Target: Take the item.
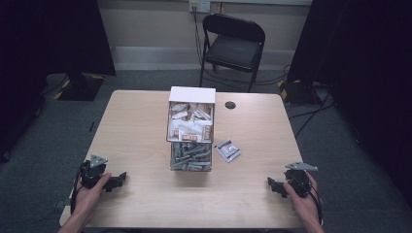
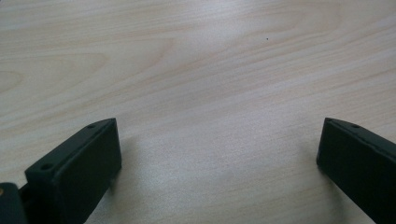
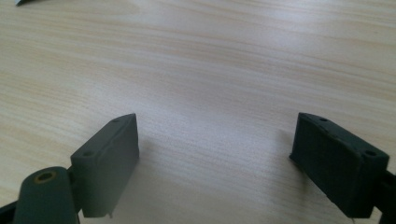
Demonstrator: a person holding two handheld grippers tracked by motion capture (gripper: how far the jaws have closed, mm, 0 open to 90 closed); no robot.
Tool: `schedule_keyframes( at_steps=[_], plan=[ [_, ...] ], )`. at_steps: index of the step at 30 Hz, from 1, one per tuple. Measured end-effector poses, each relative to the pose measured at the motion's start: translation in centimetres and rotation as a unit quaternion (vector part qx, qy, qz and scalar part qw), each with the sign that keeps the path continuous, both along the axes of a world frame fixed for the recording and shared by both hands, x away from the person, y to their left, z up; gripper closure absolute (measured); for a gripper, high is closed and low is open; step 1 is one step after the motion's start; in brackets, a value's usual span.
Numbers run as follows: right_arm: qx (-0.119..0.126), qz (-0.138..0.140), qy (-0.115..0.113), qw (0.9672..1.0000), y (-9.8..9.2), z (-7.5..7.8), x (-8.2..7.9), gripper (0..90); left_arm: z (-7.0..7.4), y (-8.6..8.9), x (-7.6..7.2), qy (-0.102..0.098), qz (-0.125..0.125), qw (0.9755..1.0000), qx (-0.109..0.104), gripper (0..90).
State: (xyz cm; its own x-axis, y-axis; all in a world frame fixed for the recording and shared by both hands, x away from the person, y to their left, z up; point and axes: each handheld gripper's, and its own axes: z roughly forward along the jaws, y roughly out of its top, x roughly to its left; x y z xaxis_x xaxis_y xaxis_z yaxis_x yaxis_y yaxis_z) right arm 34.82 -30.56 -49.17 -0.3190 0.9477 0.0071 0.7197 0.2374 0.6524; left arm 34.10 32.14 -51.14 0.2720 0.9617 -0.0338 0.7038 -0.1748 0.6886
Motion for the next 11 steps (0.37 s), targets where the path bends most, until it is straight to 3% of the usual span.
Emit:
schedule_keyframes(
  at_steps=[3,11],
  plan=[
    [-0.009,-0.012,-0.004,0.9999,0.45,-0.14,-0.07,11.9,0.00,0.00,0.00,0.000,0.000,1.0000,0.000,0.0],
    [-0.002,-0.019,-0.028,0.9994,0.70,-0.79,-0.22,4.7,0.00,-0.01,-0.01,0.000,0.001,1.0000,0.000,0.0]
  ],
)
